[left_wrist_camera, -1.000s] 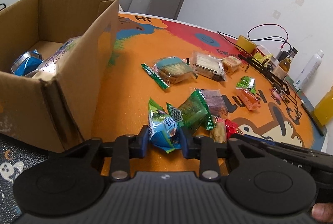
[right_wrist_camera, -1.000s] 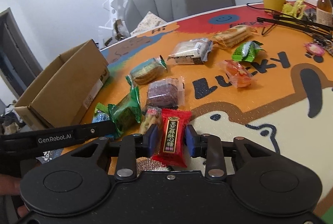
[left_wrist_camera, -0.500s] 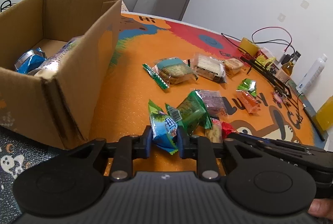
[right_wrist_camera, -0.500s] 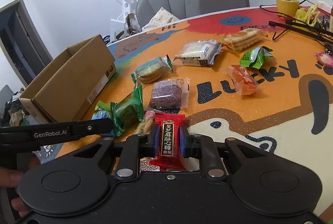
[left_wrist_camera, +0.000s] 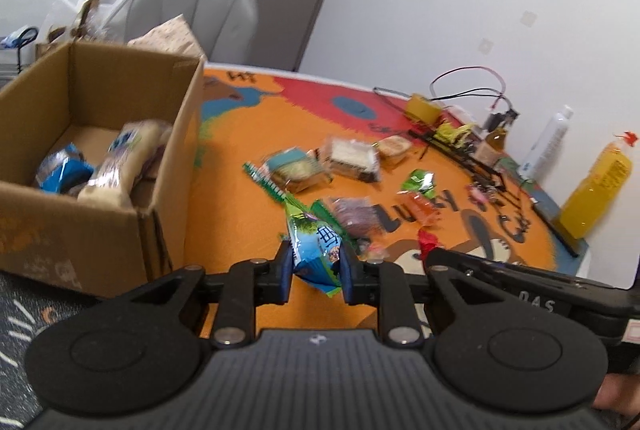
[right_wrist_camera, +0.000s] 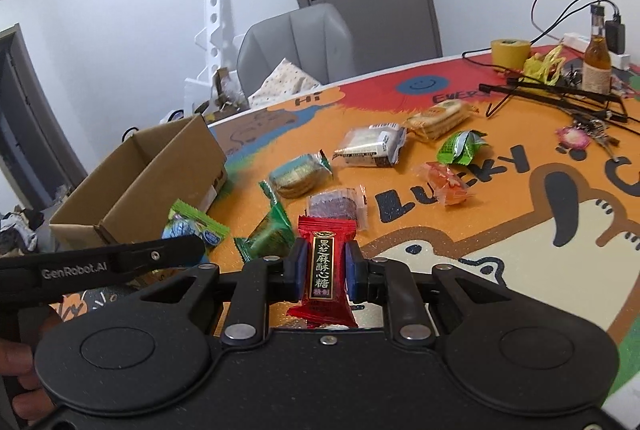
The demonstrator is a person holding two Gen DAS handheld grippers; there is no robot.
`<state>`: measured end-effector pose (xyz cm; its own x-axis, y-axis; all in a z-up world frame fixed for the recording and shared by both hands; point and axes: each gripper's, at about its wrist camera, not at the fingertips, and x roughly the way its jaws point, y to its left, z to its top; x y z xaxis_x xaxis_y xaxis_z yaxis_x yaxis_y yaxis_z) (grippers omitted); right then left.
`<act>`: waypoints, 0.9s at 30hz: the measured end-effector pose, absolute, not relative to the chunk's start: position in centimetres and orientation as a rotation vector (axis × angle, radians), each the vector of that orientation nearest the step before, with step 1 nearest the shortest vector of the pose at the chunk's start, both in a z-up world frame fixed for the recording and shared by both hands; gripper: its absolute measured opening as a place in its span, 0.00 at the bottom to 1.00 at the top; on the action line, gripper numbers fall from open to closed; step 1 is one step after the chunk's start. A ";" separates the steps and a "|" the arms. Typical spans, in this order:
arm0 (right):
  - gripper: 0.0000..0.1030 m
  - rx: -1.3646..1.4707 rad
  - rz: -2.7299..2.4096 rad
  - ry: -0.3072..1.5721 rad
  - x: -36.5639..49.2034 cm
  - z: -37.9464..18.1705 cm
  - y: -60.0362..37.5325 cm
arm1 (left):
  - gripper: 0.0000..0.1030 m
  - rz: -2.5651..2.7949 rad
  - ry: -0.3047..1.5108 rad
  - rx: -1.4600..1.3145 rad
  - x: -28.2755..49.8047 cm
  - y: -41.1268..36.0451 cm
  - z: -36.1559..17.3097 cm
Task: Organize snacks
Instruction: 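Carry the blue-green bag and red candy pack over the box with both grippers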
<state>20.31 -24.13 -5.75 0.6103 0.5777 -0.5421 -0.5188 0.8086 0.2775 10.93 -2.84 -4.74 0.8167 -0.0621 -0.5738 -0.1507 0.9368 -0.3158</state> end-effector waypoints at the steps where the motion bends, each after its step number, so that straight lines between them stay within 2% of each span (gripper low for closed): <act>1: 0.17 0.097 0.628 0.655 20.2 -5.6 -24.1 | 0.22 0.042 0.607 -0.360 10.8 -2.8 -4.4; 16: 0.17 0.098 0.677 0.570 19.2 -2.2 -20.6 | 0.22 0.043 0.500 -0.344 8.7 0.2 -0.2; 27: 0.17 0.086 0.751 0.534 18.6 -0.5 -16.1 | 0.22 0.134 0.465 -0.329 7.1 4.6 1.0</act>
